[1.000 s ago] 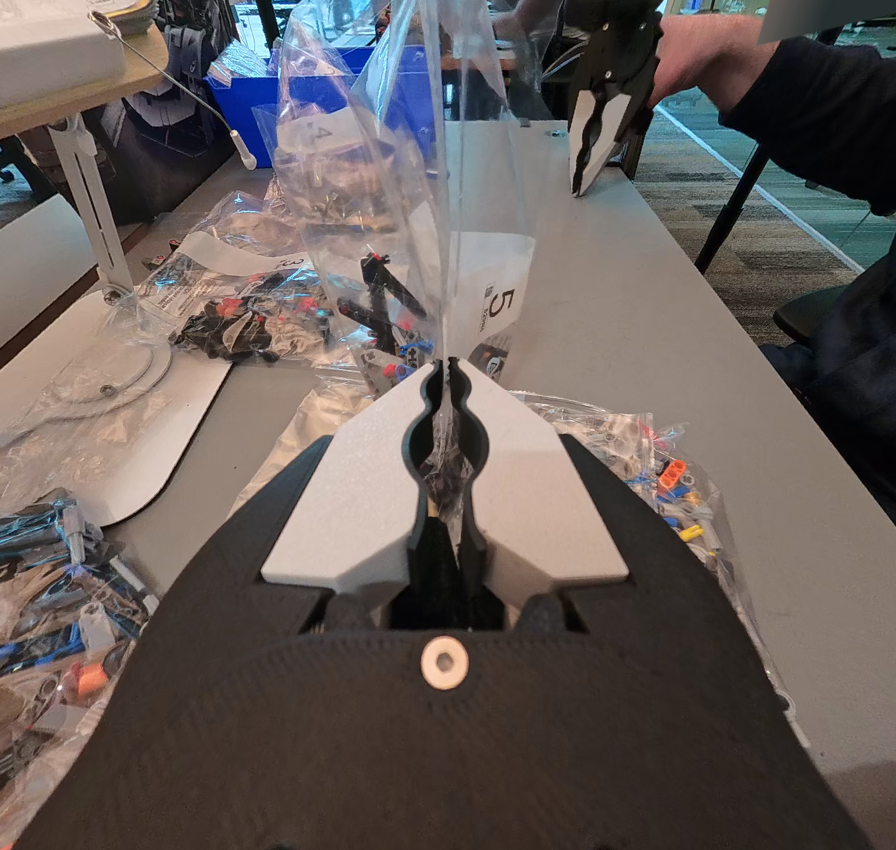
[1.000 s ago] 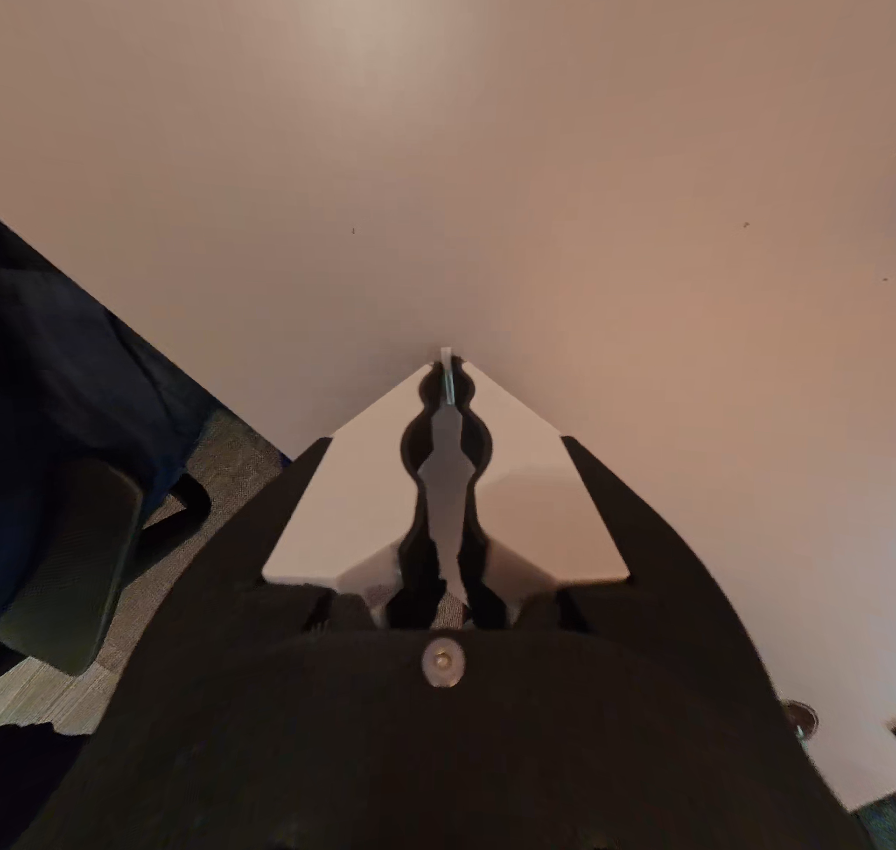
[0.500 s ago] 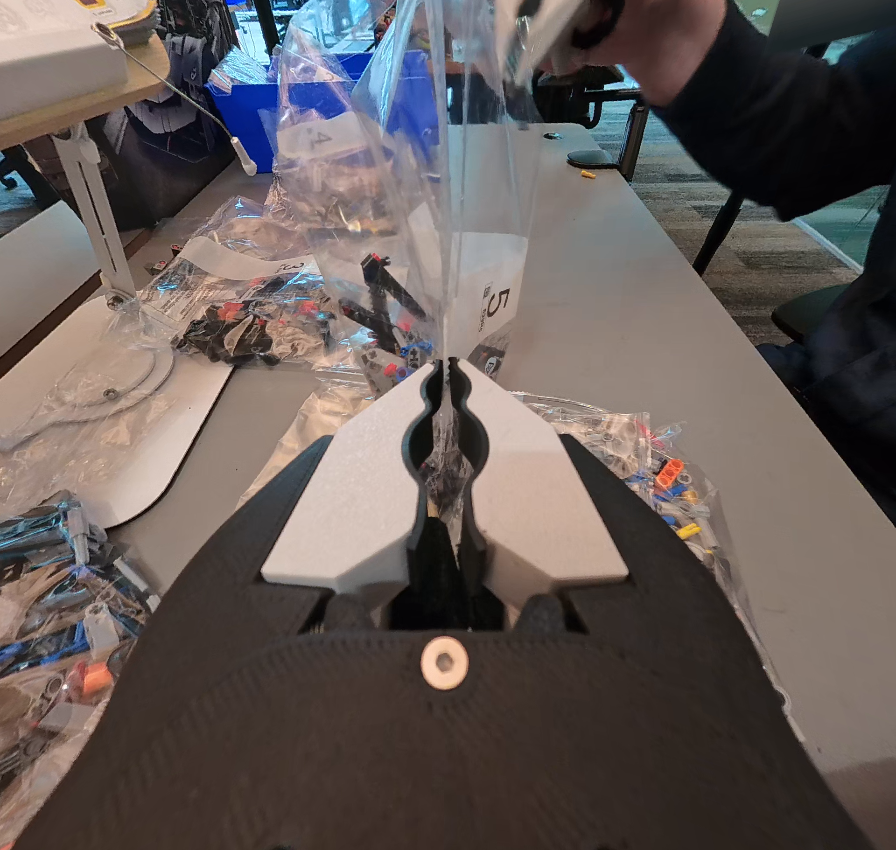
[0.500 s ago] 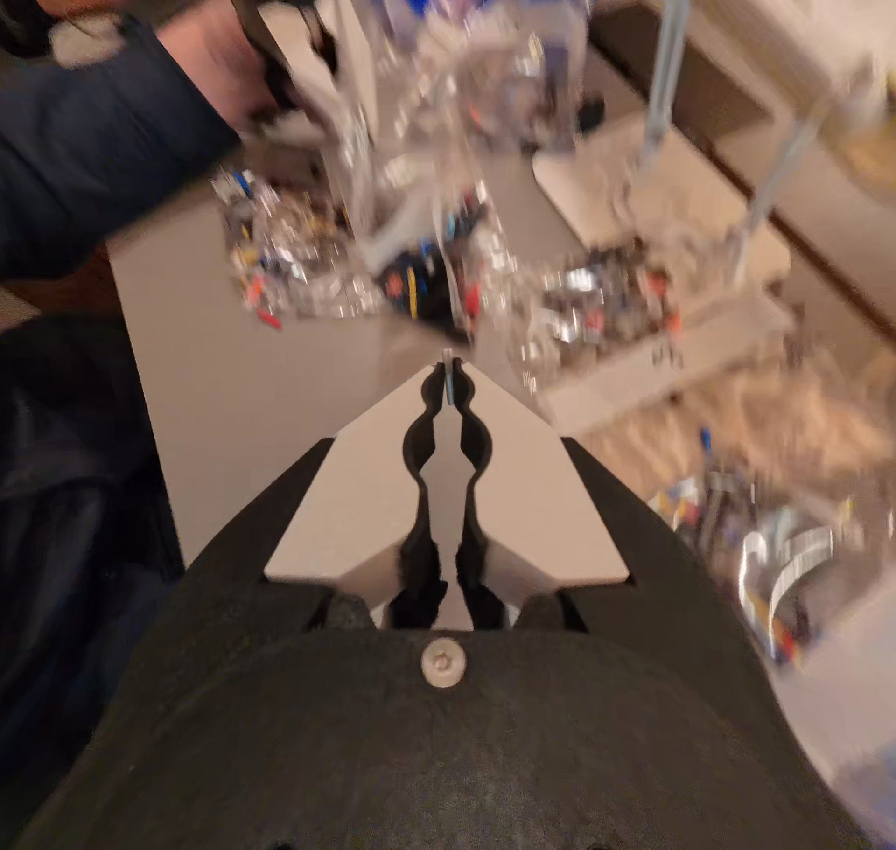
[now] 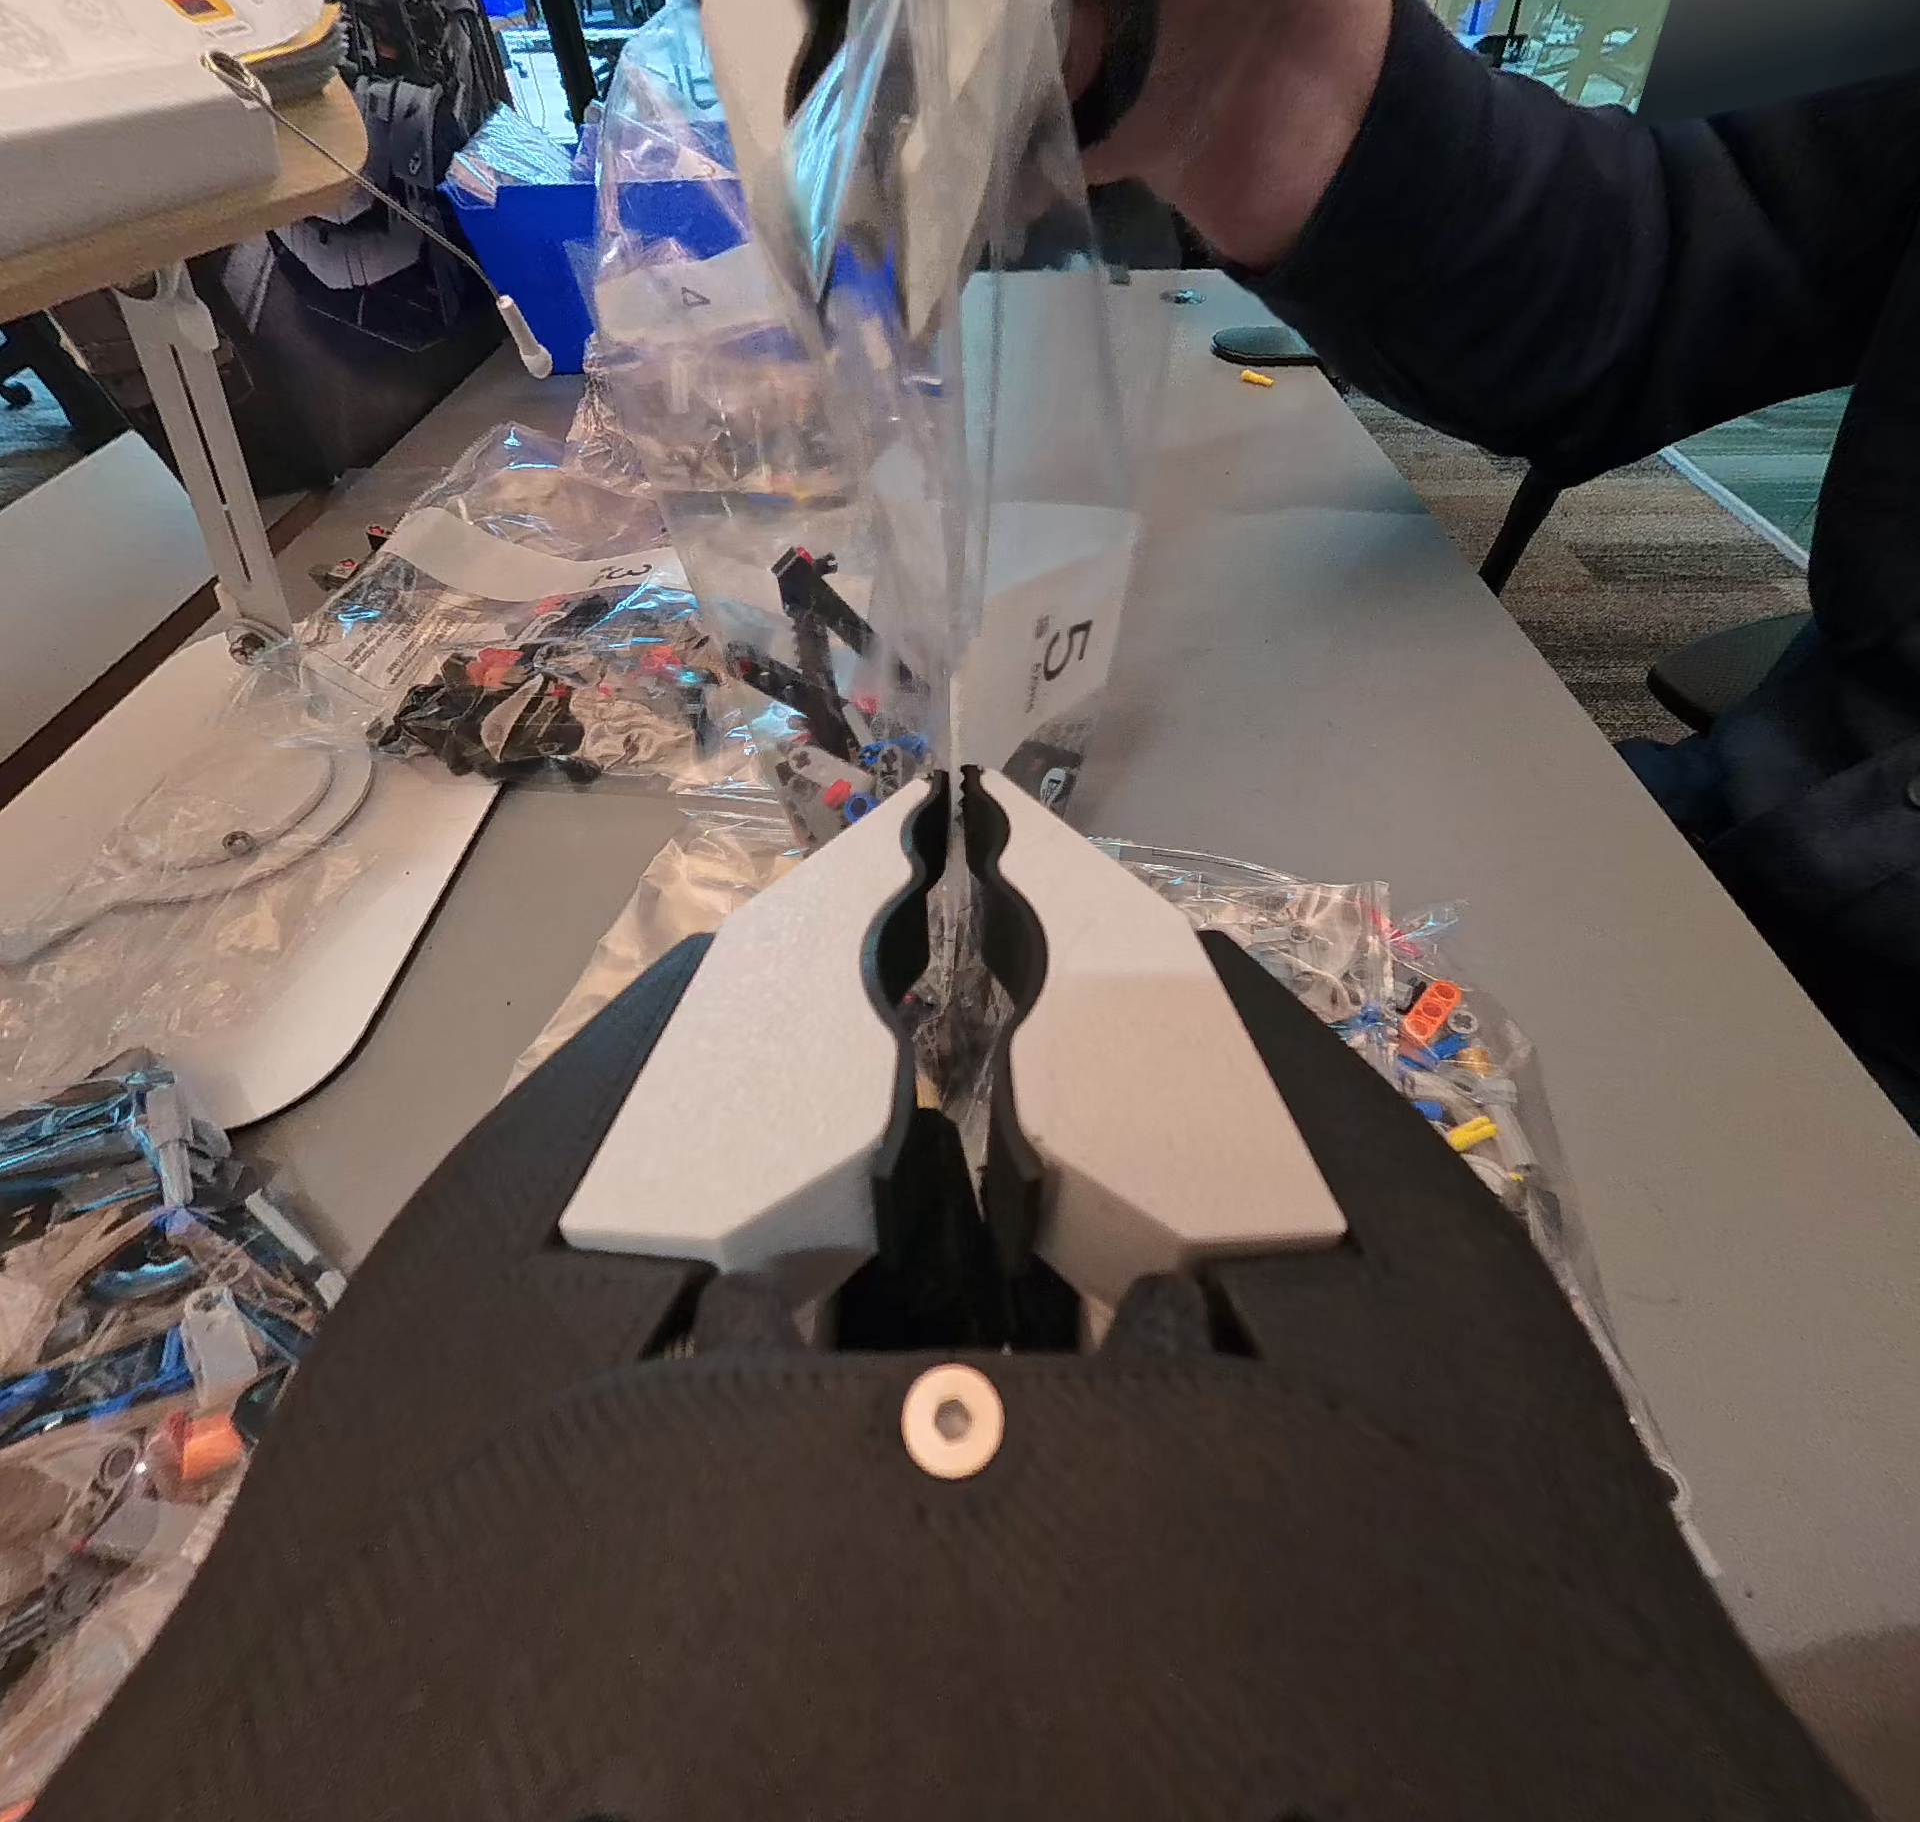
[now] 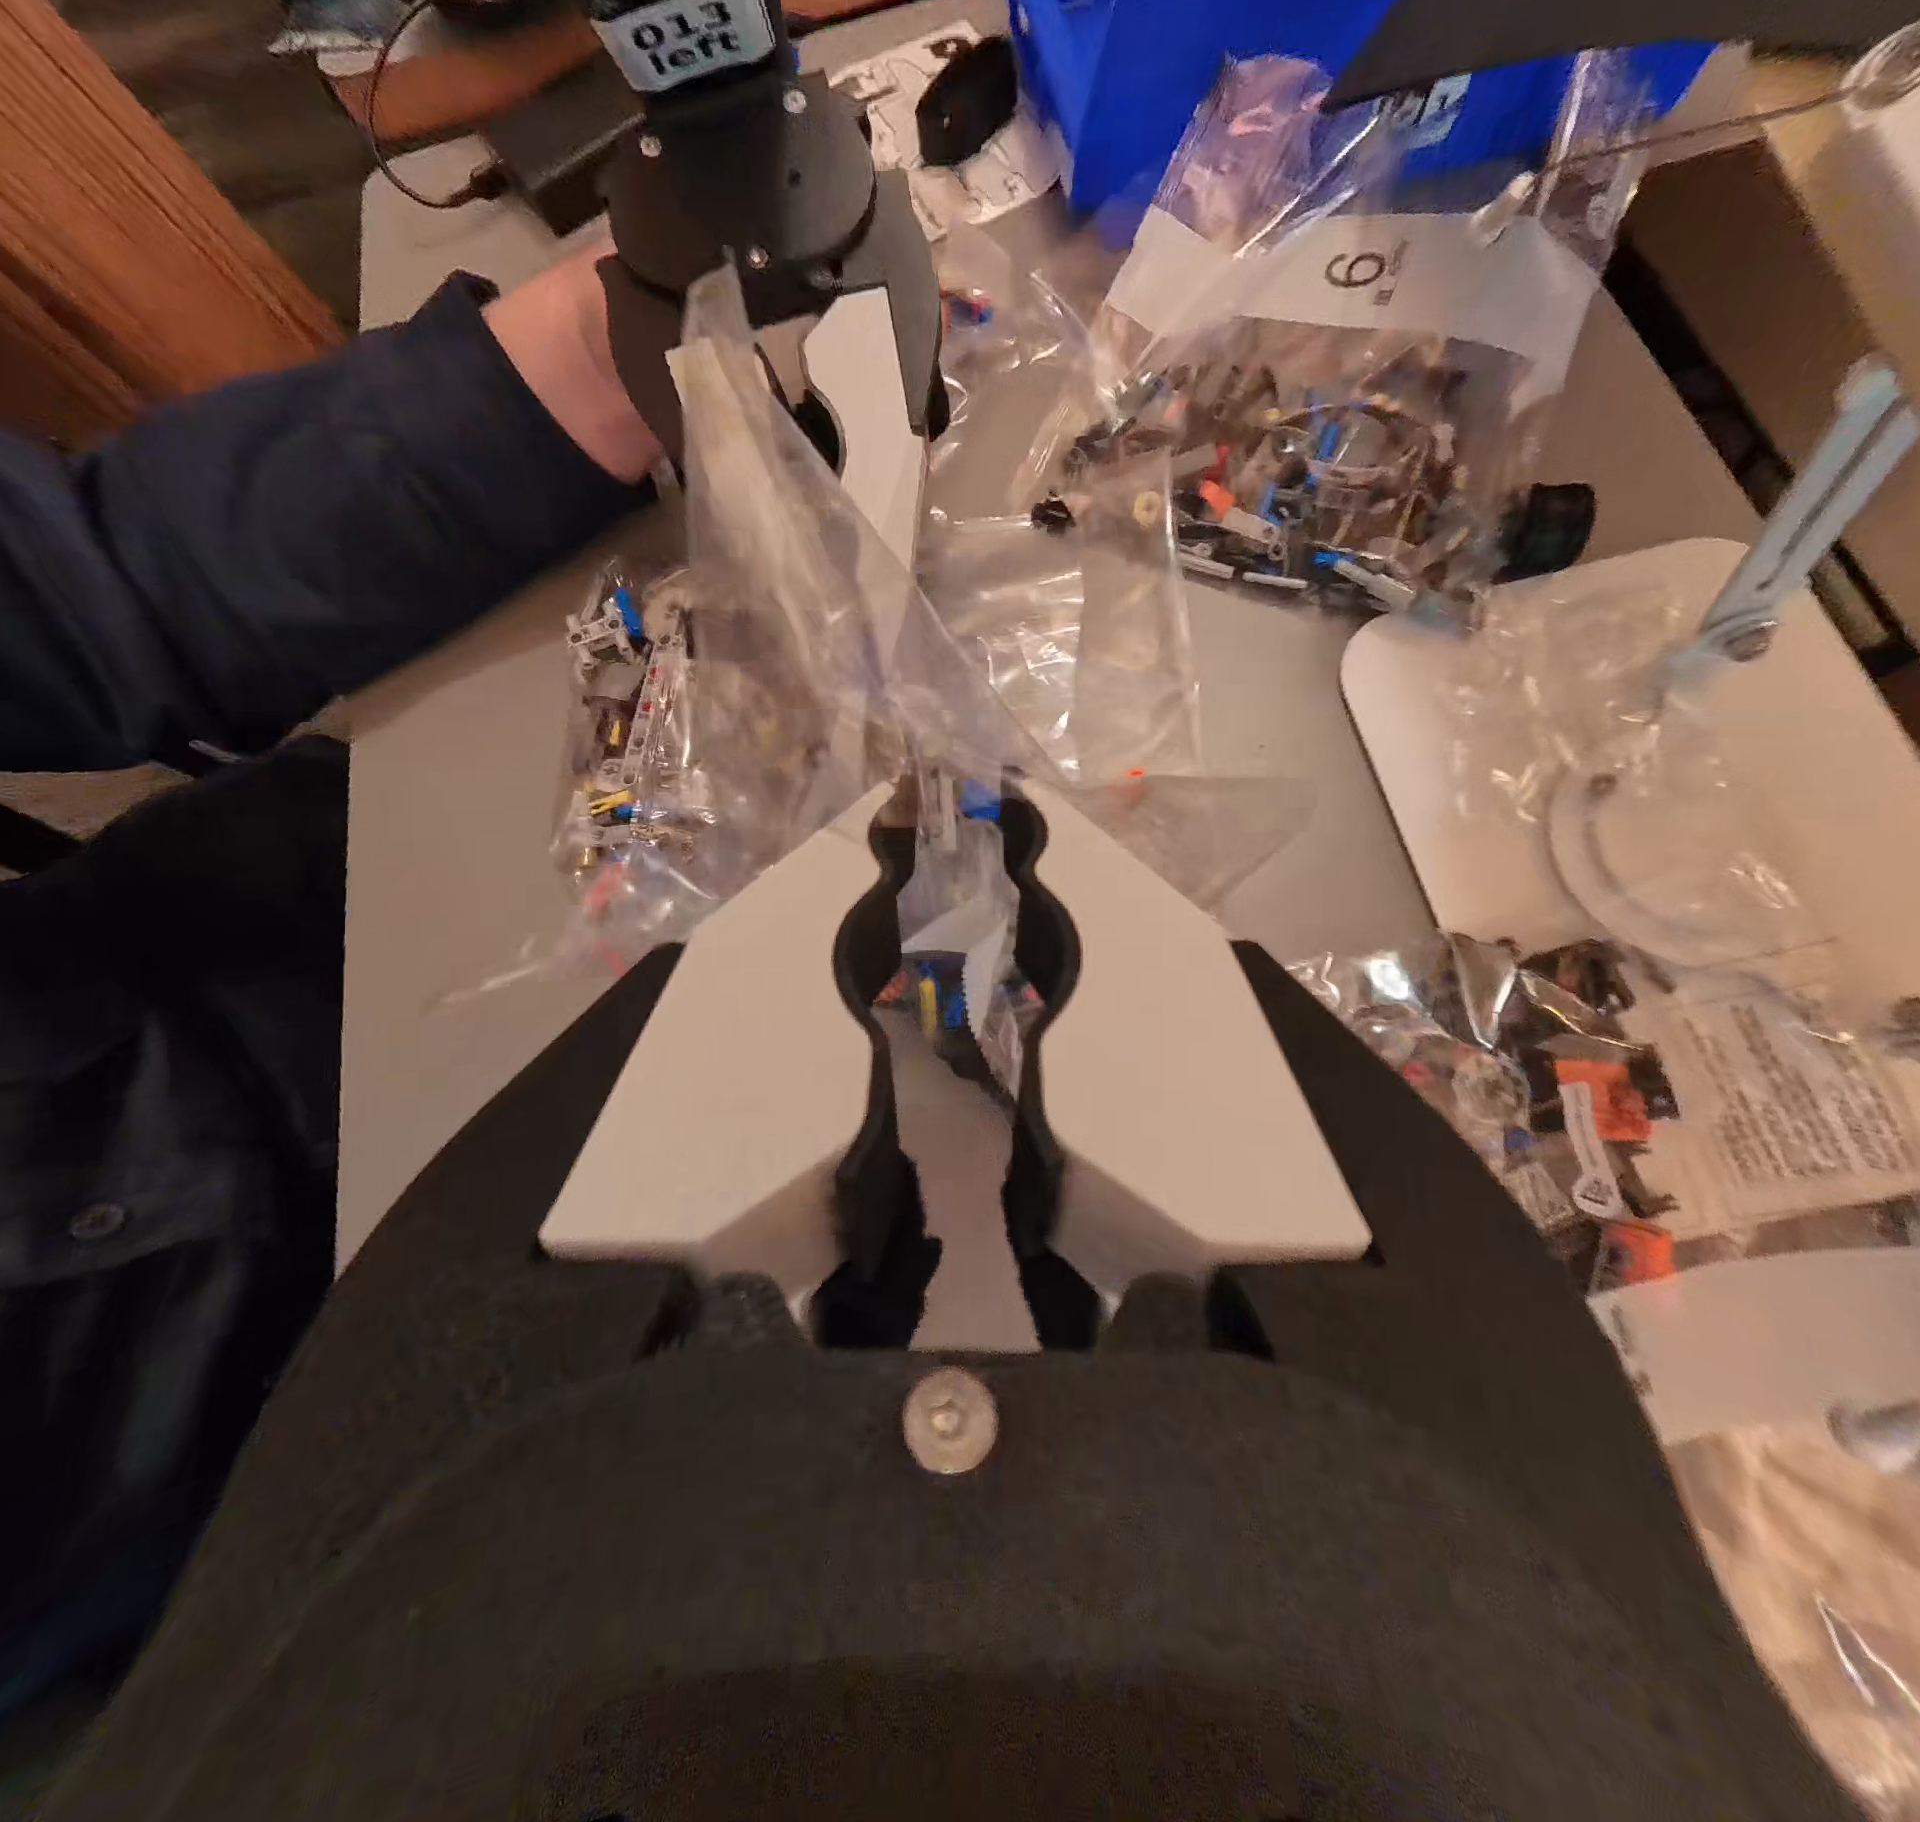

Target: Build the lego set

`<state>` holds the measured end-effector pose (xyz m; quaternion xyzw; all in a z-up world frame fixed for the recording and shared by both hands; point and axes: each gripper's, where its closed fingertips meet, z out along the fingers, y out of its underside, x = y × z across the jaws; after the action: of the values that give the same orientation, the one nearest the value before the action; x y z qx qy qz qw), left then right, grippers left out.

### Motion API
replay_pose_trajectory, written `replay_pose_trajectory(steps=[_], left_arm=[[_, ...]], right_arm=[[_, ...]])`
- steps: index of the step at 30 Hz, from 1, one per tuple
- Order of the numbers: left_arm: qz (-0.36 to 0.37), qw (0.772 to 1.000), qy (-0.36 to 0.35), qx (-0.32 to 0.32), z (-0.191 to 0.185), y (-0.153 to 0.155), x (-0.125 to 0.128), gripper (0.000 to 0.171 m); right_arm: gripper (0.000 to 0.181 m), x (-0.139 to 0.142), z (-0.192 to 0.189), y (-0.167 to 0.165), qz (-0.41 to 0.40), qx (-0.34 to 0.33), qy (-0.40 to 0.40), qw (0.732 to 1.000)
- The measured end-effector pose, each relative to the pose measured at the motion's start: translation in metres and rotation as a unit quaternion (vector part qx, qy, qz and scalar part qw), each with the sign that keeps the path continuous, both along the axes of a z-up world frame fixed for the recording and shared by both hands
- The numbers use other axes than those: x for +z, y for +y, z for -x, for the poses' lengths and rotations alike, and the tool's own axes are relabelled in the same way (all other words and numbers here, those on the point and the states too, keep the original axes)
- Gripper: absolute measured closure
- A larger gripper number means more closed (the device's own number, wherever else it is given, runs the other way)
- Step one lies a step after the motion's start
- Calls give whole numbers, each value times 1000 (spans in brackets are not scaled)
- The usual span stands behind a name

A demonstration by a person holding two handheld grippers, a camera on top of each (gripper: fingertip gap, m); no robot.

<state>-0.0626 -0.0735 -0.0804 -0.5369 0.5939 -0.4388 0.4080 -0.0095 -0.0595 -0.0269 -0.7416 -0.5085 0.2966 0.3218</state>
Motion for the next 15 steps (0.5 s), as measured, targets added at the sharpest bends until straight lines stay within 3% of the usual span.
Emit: replay_pose_trajectory(steps=[4,8,11,15], left_arm=[[0,1000,0,1,0,0,0,170],[0,1000,2,1,0,0,0,170],[-1,1000,2,1,0,0,0,170],[4,1000,2,2,-1,1,-2,170]], right_arm=[[165,14,-39,-8,-34,-46,-5,998],[165,10,-126,-34,-65,-131,-57,988],[161,-11,-210,-72,-31,-205,-101,973],[157,-62,-311,-146,60,-284,-181,940]])
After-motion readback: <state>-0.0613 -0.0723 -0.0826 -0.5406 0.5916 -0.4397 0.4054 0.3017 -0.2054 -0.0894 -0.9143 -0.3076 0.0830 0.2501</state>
